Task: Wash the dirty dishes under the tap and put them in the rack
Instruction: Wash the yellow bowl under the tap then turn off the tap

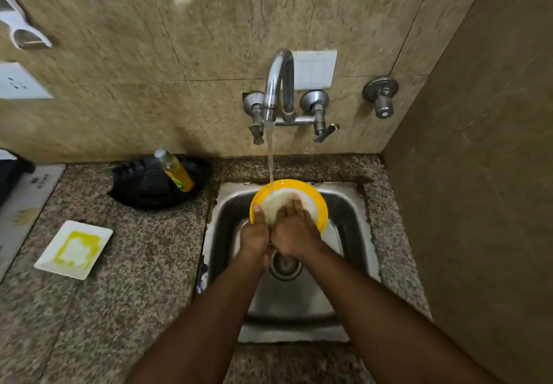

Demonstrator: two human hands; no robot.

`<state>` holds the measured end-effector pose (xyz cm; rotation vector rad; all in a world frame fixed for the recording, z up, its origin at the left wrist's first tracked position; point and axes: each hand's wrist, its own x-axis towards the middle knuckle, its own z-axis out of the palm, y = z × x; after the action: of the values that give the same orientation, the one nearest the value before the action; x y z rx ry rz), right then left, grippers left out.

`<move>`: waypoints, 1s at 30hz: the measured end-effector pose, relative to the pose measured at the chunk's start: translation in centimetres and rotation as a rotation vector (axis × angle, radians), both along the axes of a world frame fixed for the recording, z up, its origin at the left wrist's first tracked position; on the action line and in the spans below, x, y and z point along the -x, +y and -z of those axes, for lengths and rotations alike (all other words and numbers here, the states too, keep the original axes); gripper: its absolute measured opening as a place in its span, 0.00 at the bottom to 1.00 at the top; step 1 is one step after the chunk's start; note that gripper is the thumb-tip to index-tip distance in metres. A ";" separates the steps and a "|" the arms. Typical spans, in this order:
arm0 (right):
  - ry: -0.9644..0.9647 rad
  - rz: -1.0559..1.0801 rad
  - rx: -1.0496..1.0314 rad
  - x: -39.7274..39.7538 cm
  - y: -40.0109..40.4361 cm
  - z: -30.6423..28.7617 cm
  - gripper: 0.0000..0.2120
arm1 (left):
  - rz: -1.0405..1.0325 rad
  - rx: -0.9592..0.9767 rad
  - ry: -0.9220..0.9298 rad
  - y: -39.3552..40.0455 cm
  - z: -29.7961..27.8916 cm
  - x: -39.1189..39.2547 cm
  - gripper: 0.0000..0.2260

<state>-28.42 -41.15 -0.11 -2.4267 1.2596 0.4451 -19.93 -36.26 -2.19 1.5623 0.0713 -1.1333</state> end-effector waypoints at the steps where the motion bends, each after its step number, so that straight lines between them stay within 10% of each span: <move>1: -0.028 -0.015 -0.009 -0.4 -0.4 0.0 0.33 | 0.008 0.005 -0.017 -0.2 -0.3 0.0 0.26; 7: -0.498 -0.194 -0.208 0.5 -0.3 -0.2 0.22 | 0.011 -0.021 -0.180 -0.8 0.7 -3.0 0.31; 16: -0.054 -0.094 0.073 0.9 -0.6 0.7 0.34 | 0.055 -0.081 -0.242 0.2 0.2 -1.4 0.27; 23: -0.531 -0.153 -0.198 -0.8 -1.3 0.9 0.24 | 0.011 0.023 -0.201 -0.7 2.8 -3.1 0.44; 30: -0.232 -0.203 0.082 2.8 -1.2 2.0 0.31 | 0.016 0.025 -0.262 0.5 -1.3 -2.9 0.23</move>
<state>-31.21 -42.36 -2.11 -2.5990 0.9569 0.1602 -17.08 -35.77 -0.88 1.6785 -0.1299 -0.9301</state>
